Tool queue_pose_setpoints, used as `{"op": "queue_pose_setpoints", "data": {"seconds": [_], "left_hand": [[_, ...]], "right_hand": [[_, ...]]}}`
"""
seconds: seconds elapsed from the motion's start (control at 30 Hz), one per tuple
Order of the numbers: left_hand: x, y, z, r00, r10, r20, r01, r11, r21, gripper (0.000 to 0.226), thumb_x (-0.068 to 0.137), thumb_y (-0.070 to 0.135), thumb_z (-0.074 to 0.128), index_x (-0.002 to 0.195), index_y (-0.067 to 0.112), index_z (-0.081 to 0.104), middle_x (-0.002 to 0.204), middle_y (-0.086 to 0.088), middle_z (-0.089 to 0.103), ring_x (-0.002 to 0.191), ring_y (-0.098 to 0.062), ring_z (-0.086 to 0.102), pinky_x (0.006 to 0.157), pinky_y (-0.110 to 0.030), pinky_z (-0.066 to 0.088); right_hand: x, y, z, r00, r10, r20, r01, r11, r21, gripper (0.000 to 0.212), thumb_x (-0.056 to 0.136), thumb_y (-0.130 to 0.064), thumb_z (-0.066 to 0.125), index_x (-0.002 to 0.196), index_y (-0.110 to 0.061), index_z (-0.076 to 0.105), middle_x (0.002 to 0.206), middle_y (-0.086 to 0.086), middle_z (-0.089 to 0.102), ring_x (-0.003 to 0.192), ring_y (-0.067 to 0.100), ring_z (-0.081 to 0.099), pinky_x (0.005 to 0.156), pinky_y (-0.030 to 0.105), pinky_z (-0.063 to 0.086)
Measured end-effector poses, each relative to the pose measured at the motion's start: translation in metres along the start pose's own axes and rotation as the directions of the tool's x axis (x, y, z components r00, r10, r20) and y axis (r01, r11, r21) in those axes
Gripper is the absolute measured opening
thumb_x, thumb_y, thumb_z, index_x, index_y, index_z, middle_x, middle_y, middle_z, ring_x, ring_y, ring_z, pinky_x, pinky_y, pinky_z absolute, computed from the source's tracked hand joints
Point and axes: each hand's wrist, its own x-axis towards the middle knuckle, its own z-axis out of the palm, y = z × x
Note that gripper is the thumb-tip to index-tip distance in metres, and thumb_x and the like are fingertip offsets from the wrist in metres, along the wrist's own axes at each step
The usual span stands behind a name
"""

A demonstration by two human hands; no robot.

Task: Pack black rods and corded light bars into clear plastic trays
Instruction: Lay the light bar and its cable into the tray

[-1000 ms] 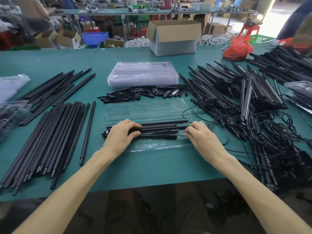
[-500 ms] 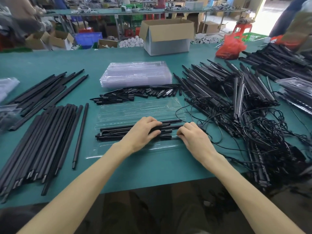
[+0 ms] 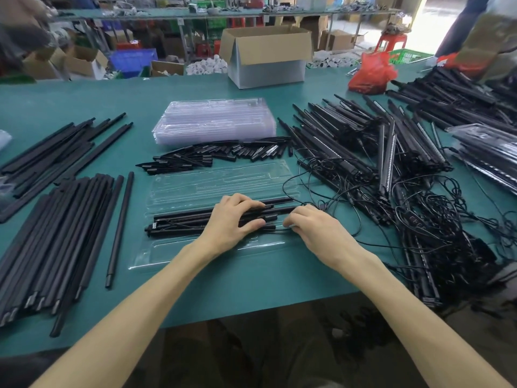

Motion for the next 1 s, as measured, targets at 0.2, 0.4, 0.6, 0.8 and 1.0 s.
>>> {"op": "queue_pose_setpoints", "data": {"seconds": [0.2, 0.4, 0.6, 0.8, 1.0], "left_hand": [[0.000, 0.000, 0.001, 1.000, -0.027, 0.007, 0.027, 1.000, 0.013, 0.040, 0.091, 0.054, 0.064, 0.129, 0.040, 0.061, 0.121, 0.012, 0.053, 0.115, -0.012, 0.041, 0.107, -0.037, 0.033], [-0.002, 0.001, -0.001, 0.999, -0.026, 0.019, 0.026, 1.000, 0.012, 0.045, 0.090, 0.058, 0.061, 0.131, 0.039, 0.060, 0.125, 0.012, 0.053, 0.120, -0.012, 0.040, 0.109, -0.039, 0.033], [-0.001, -0.001, -0.004, 0.998, -0.022, 0.063, 0.023, 1.000, -0.005, 0.063, 0.077, 0.065, 0.071, 0.133, 0.039, 0.059, 0.121, 0.012, 0.049, 0.118, -0.010, 0.039, 0.109, -0.037, 0.032], [-0.004, 0.000, 0.000, 1.000, 0.010, -0.005, -0.010, 1.000, 0.016, 0.043, 0.093, 0.056, 0.058, 0.131, 0.037, 0.062, 0.111, 0.011, 0.051, 0.110, -0.011, 0.041, 0.105, -0.040, 0.036], [-0.003, 0.003, 0.003, 0.999, -0.029, -0.026, 0.029, 0.999, 0.017, 0.036, 0.094, 0.053, 0.060, 0.127, 0.040, 0.063, 0.106, 0.011, 0.050, 0.108, -0.012, 0.043, 0.103, -0.036, 0.037]], "right_hand": [[0.004, 0.003, -0.033, 0.941, 0.153, -0.301, -0.077, 0.966, 0.248, 0.017, 0.098, -0.008, 0.061, 0.111, -0.013, 0.070, 0.108, -0.004, 0.068, 0.106, 0.013, 0.058, 0.094, 0.028, 0.047], [0.006, 0.036, -0.029, 0.879, 0.470, -0.082, -0.462, 0.881, 0.102, 0.031, 0.098, -0.033, 0.062, 0.122, -0.013, 0.064, 0.114, 0.005, 0.063, 0.111, 0.023, 0.052, 0.094, 0.042, 0.047], [0.004, 0.039, -0.017, 0.828, 0.556, -0.073, -0.520, 0.810, 0.272, 0.022, 0.099, -0.032, 0.061, 0.112, -0.015, 0.067, 0.089, -0.005, 0.066, 0.088, 0.019, 0.062, 0.084, 0.036, 0.051], [0.005, 0.040, -0.020, 0.827, 0.557, -0.078, -0.514, 0.805, 0.297, 0.019, 0.097, -0.025, 0.064, 0.113, -0.016, 0.069, 0.095, -0.002, 0.064, 0.091, 0.019, 0.059, 0.083, 0.031, 0.044], [0.004, 0.043, -0.026, 0.842, 0.531, 0.101, -0.537, 0.800, 0.267, 0.037, 0.102, -0.005, 0.050, 0.137, -0.013, 0.057, 0.123, 0.009, 0.062, 0.101, 0.020, 0.054, 0.088, 0.027, 0.040]]}}
